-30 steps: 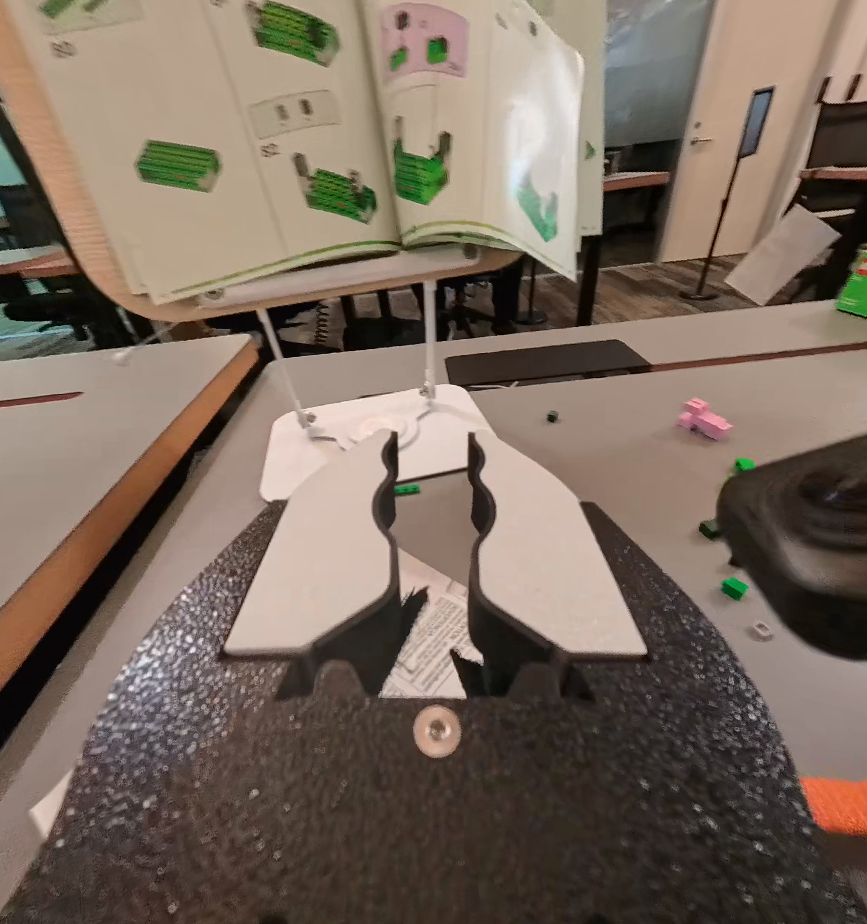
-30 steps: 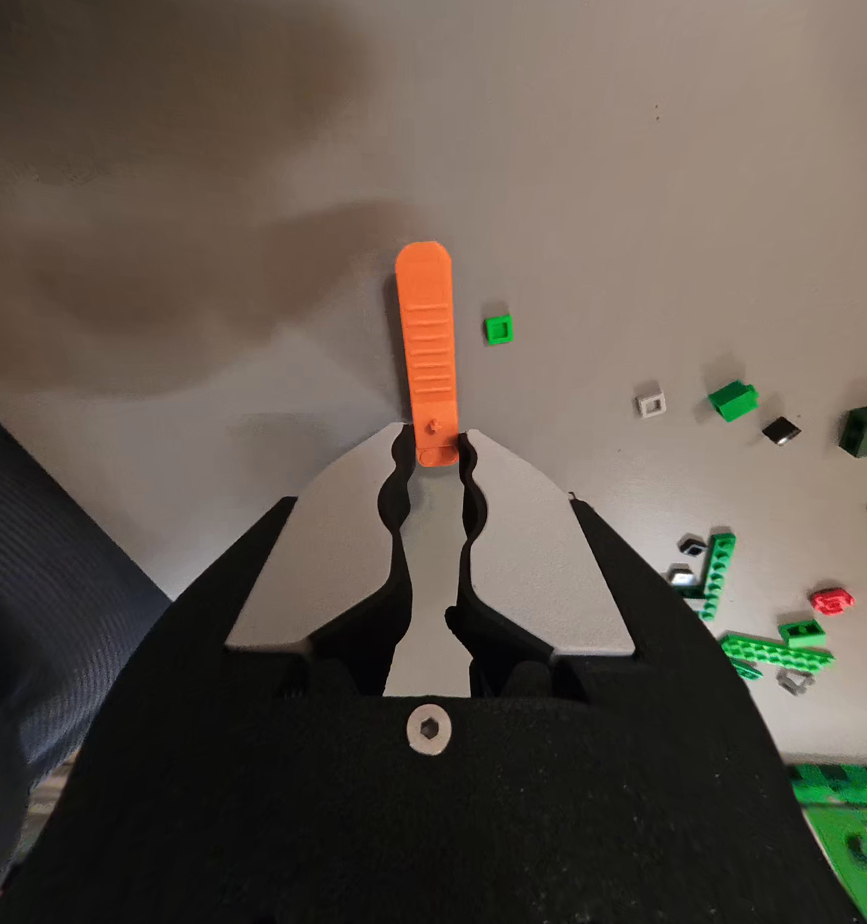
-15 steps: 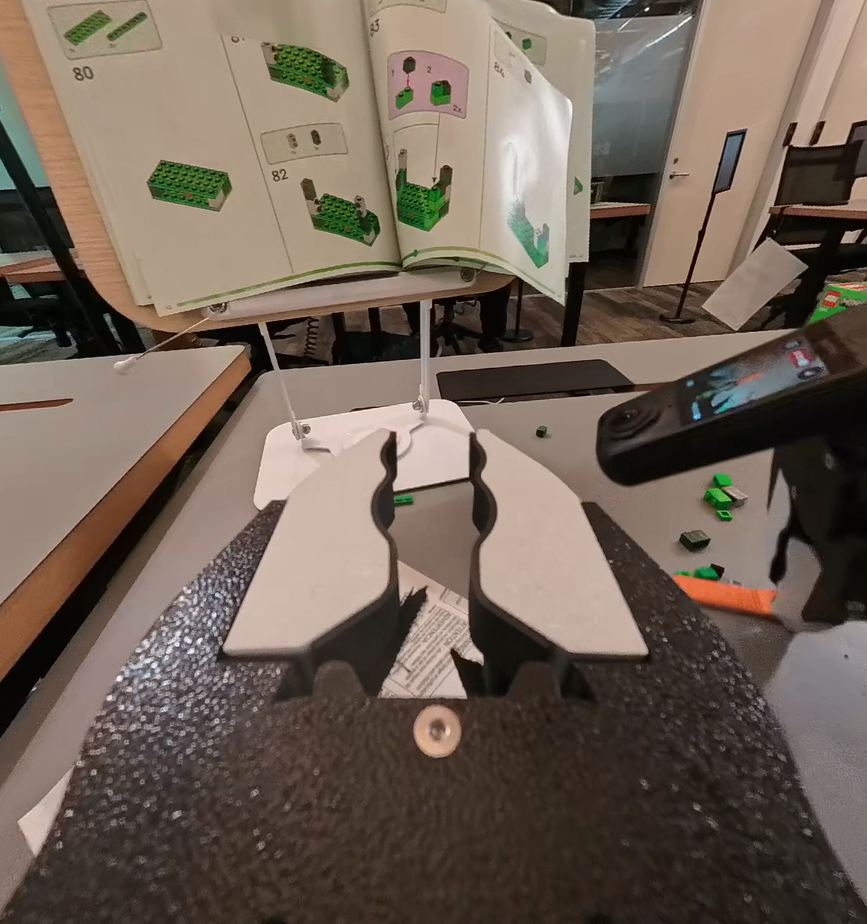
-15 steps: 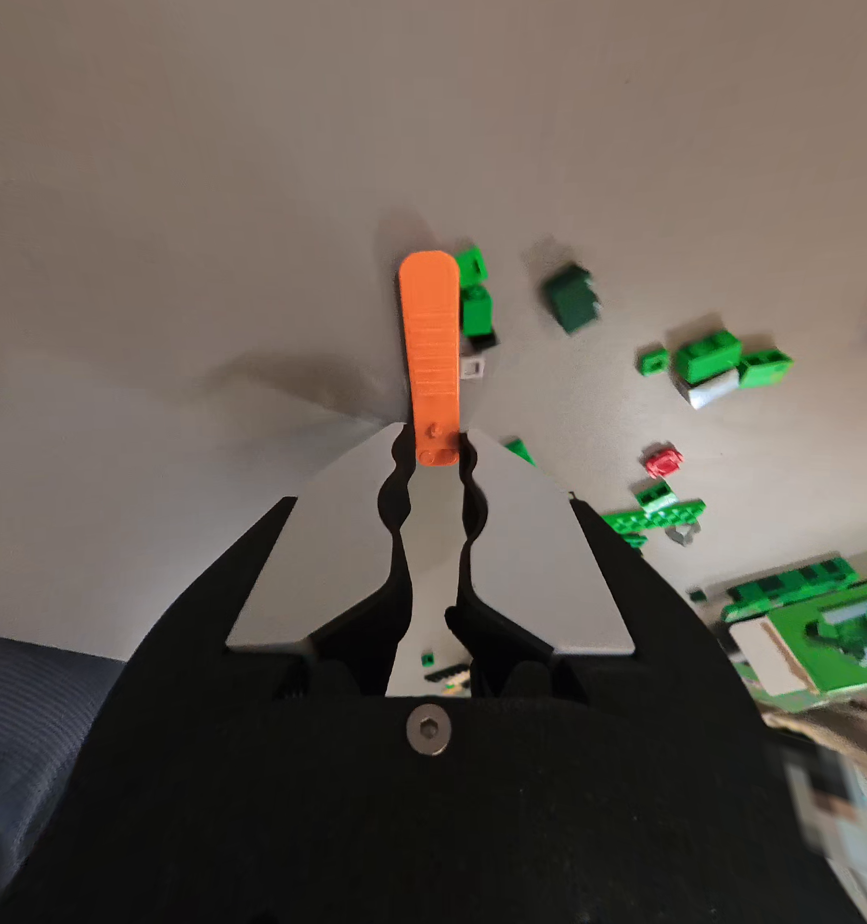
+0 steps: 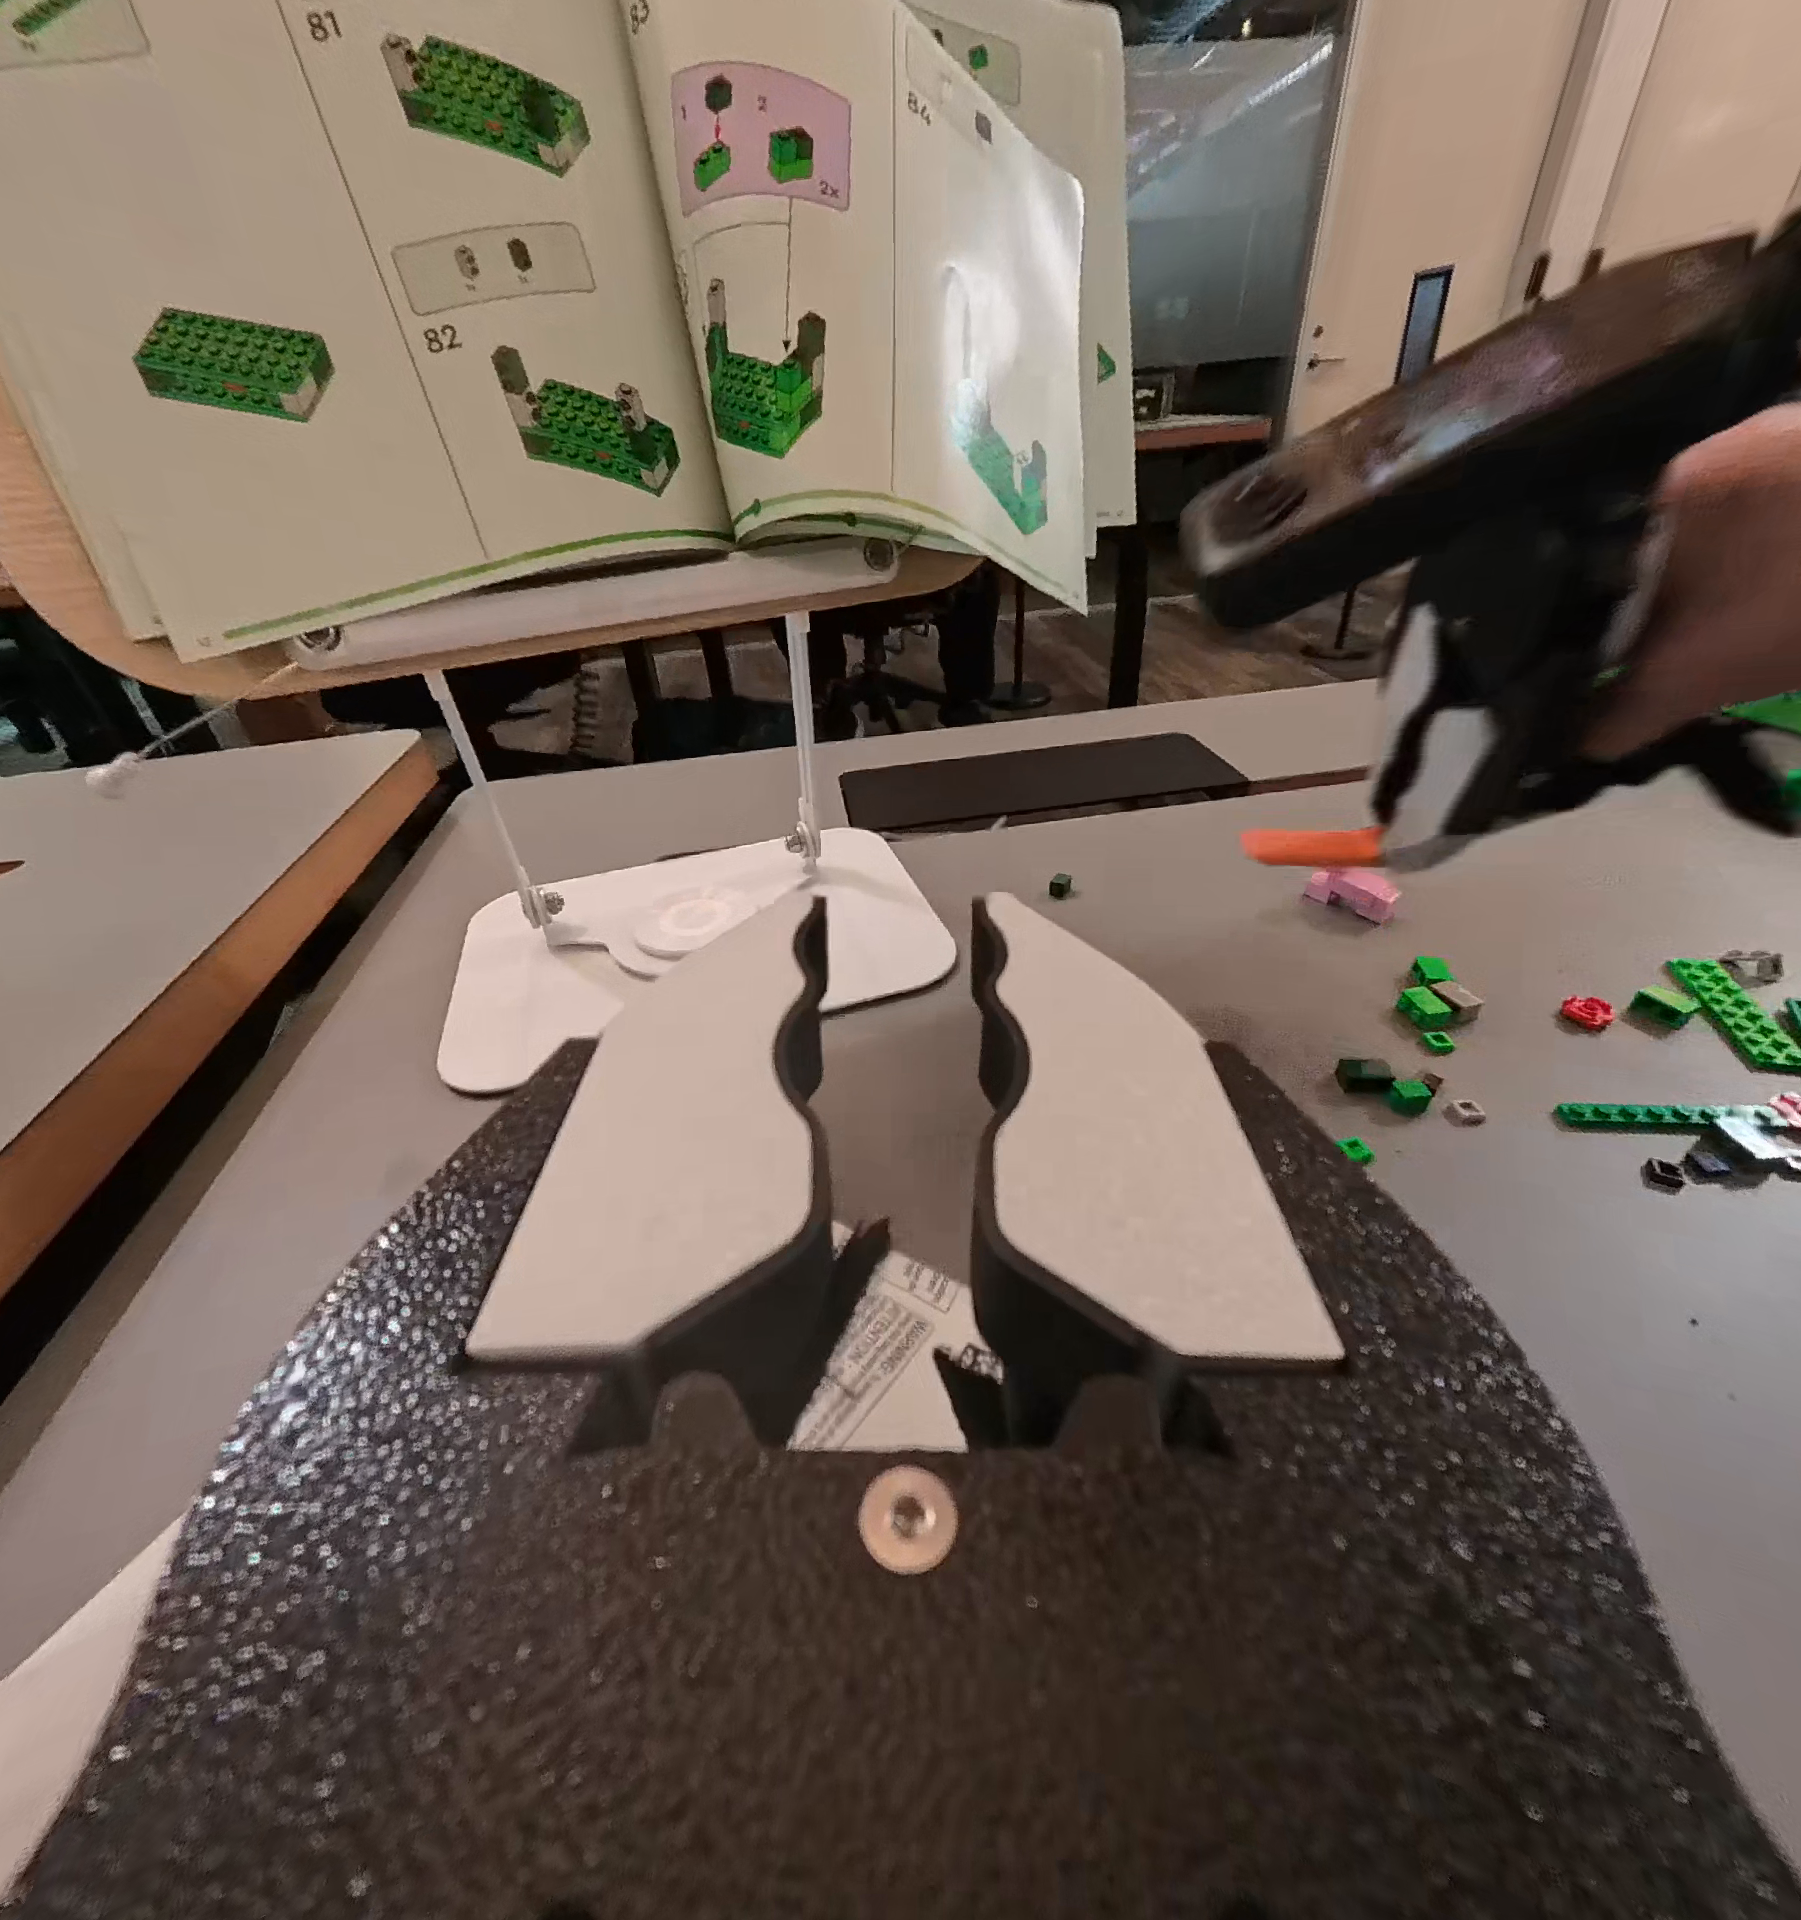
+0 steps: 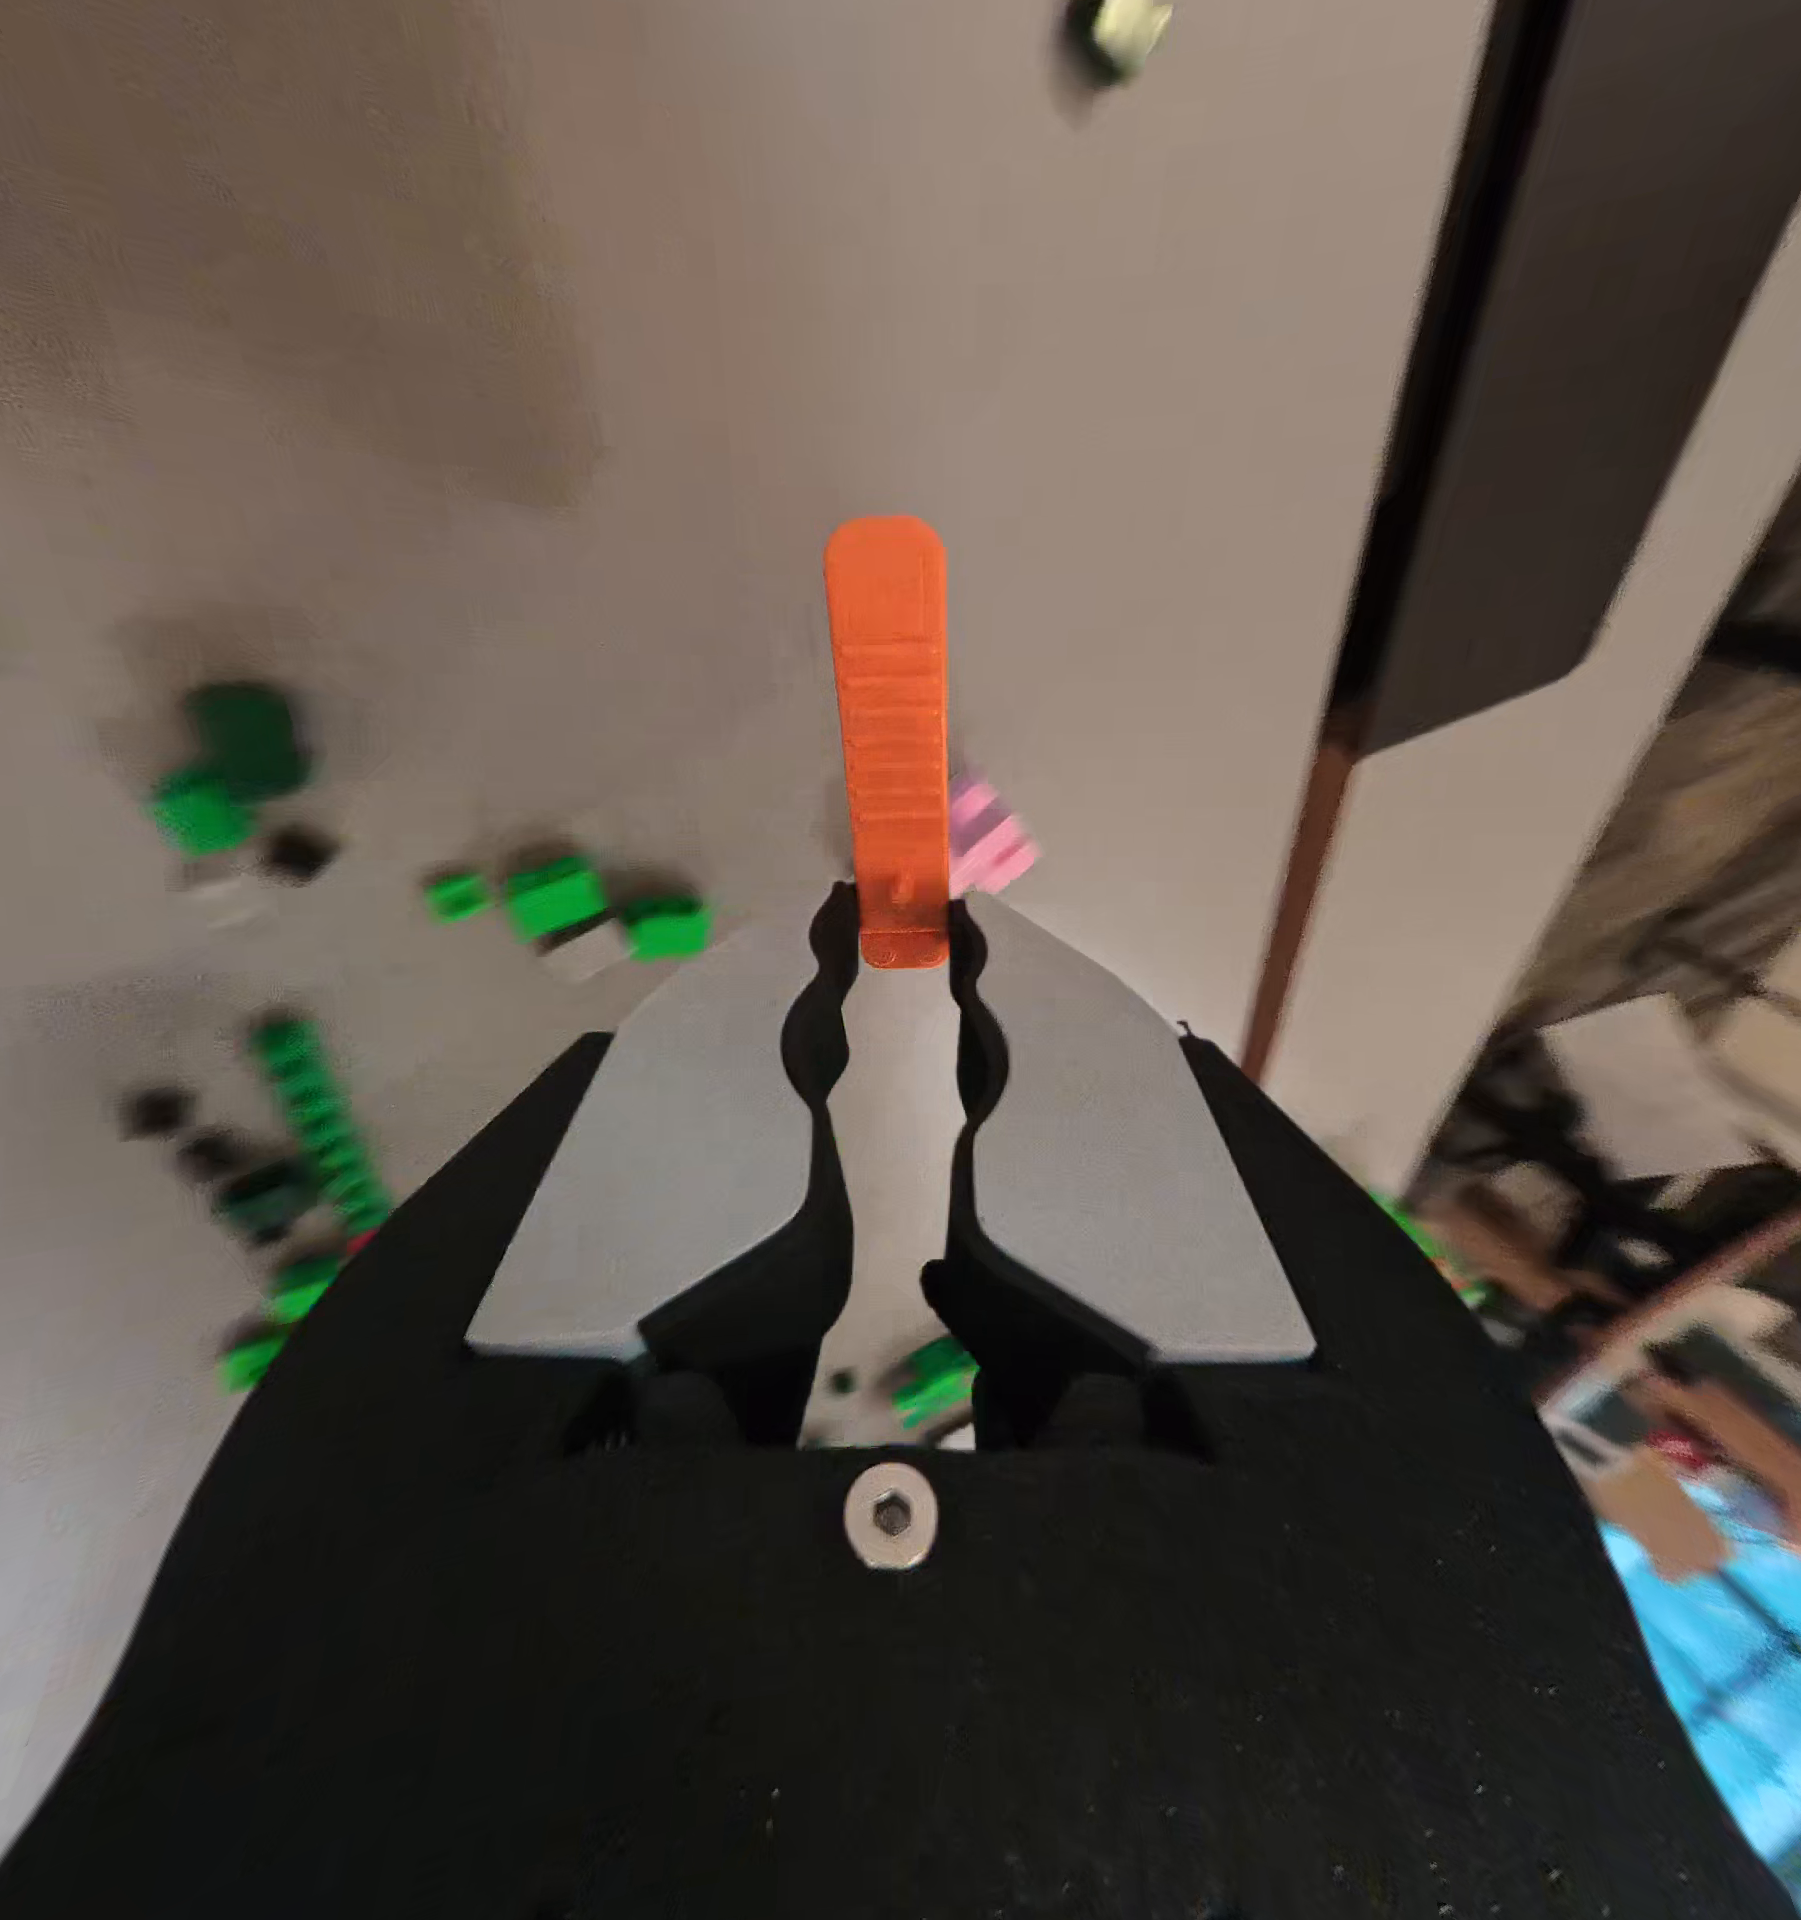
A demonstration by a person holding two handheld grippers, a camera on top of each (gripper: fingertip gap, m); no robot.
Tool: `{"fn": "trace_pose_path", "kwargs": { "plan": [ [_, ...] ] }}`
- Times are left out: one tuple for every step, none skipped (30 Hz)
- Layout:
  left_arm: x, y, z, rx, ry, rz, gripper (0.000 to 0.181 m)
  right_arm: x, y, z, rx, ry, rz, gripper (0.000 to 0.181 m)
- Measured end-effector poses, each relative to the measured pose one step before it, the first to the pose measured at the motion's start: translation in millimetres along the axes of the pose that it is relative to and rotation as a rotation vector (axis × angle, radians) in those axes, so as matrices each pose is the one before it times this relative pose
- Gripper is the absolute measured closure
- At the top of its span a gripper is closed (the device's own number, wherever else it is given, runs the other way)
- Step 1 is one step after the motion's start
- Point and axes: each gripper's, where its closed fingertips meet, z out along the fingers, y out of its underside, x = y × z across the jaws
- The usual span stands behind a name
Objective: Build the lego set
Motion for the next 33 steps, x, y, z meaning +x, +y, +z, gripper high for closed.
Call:
{"fn": "trace_pose_path", "kwargs": {
  "plan": [
    [-1.55,-5.33,-2.62,0.0419,-0.0116,-0.0049,0.16,11.69,-9.79,8.52,-0.0002,0.0377,-0.0499,0.165],
    [-4.12,-9.36,-5.28,0.0704,-0.0227,-0.0089,0.165,10.53,-10.0,8.69,0.0034,0.0353,-0.0504,0.165],
    [-6.85,-8.22,-5.34,0.059,-0.0328,-0.0078,0.166,12.2,-9.04,7.81,0.001,0.0492,-0.0402,0.165],
    [-8.48,-3.89,-2.89,0.0252,-0.0384,-0.0074,0.166,10.65,-8.27,6.99,0.0018,0.0408,-0.036,0.165],
    [-7.77,0.48,-0.15,-0.006,-0.0288,-0.0088,0.164,8.39,-7.72,6.47,0.0073,0.0288,-0.0296,0.165],
    [-6.11,4.21,1.78,-0.0263,-0.0193,-0.0152,0.158,6.78,-6.18,6.36,0.0055,0.0204,-0.0196,0.165],
    [-4.46,5.47,2.54,-0.0316,-0.0102,-0.0226,0.154,4.54,-4.82,6.6,0.0028,0.0084,-0.0154,0.165],
    [-2.09,4.73,2.28,-0.0248,0.0028,-0.0244,0.153,4.5,-3.53,6.7,0.0009,0.011,-0.013,0.165],
    [-0.65,3.14,1.7,-0.0137,0.0079,-0.0205,0.152,4.88,-2.48,6.38,-0.0013,0.0157,-0.0145,0.165],
    [-0.62,2.13,1.23,-0.0093,0.0032,-0.0105,0.152,3.9,-2.37,5.88,0.002,0.0107,-0.0166,0.165],
    [-0.81,1.82,1.01,-0.0088,-0.0024,0.0024,0.151,3.52,-2.73,5.09,0.007,0.009,-0.0144,0.165],
    [-0.52,1.01,0.69,-0.0068,-0.0051,0.011,0.151,3.44,-2.57,3.88,0.0083,0.0076,-0.0113,0.165],
    [-0.35,0.45,0.32,-0.0034,-0.0057,0.014,0.151,2.12,-2.5,2.98,0.009,-0.0033,-0.0081,0.165],
    [0.04,0.16,0.17,-0.0021,-0.0045,0.0138,0.151,1.45,-2.23,2.52,0.006,-0.0077,-0.0056,0.165],
    [0.32,0.39,0.27,-0.0032,-0.0022,0.0122,0.151,2.01,-1.35,1.71,0.0001,-0.0035,-0.0112,0.165],
    [0.49,0.55,0.46,-0.0038,-0.0007,0.0096,0.151,1.47,-2.26,0.61,0.0076,-0.0051,-0.0271,0.165],
    [0.86,0.62,0.44,-0.0036,0.0017,0.007,0.151,-0.22,-3.82,-0.72,0.0231,-0.0128,-0.0426,0.165],
    [0.98,0.87,0.56,-0.0041,0.0035,0.005,0.151,-2.23,-4.51,-2.01,0.0303,-0.0236,-0.0502,0.165],
    [1.05,1.01,0.76,-0.0052,0.004,0.0039,0.151,-3.8,-4.15,-2.68,0.0273,-0.0323,-0.0439,0.165],
    [0.86,1.24,0.73,-0.0063,0.0032,0.0039,0.151,-4.72,-3.53,-2.66,0.0195,-0.0334,-0.0361,0.165],
    [0.94,1.3,0.73,-0.0076,0.0035,0.004,0.151,-5.24,-3.22,-2.92,0.0151,-0.0263,-0.0466,0.165],
    [0.87,0.92,0.58,-0.0063,0.0036,0.003,0.151,-5.21,-2.96,-2.99,0.011,-0.0125,-0.0618,0.165],
    [0.89,0.3,0.19,-0.0023,0.0037,0.0022,0.151,-5.15,-2.37,-2.99,0.002,-0.0037,-0.0654,0.165],
    [0.83,-0.17,-0.05,0.0005,0.0033,0.0017,0.151,-5.78,-1.87,-2.61,-0.0066,-0.0031,-0.0627,0.165],
    [0.83,-0.14,0.05,-0.0005,0.0029,0.0024,0.151,-5.95,-1.93,-2.51,-0.01,-0.0013,-0.0596,0.165],
    [0.65,0.22,0.05,-0.0026,0.0022,0.0031,0.151,-6.05,-2.0,-2.65,-0.0129,0.0004,-0.0546,0.165],
    [0.92,0.17,0.11,-0.0022,0.0031,0.003,0.151,-6.42,-2.22,-2.86,-0.0148,-0.0004,-0.0493,0.165],
    [1.06,0.4,0.23,-0.0032,0.0044,0.0017,0.151,-6.66,-2.89,-3.34,-0.012,0.0004,-0.0469,0.165],
    [1.25,0.47,0.3,-0.003,0.0058,0.0005,0.151,-6.97,-3.47,-3.57,-0.0101,0.0016,-0.0438,0.165],
    [1.3,0.41,0.14,-0.0025,0.0053,0.0004,0.151,-7.43,-3.86,-3.77,-0.0092,0.0019,-0.0415,0.165],
    [1.26,0.29,0.16,-0.0017,0.0047,0.0011,0.151,-7.79,-4.17,-3.58,-0.0088,0.0027,-0.0423,0.165],
    [1.34,0.15,0.19,-0.0013,0.0053,0.0011,0.151,-8.24,-4.22,-3.53,-0.0102,0.0033,-0.0447,0.165],
    [1.38,0.25,0.19,-0.0014,0.0056,0.0009,0.151,-8.22,-3.81,-3.5,-0.0138,0.0044,-0.0455,0.165]
  ]
}}
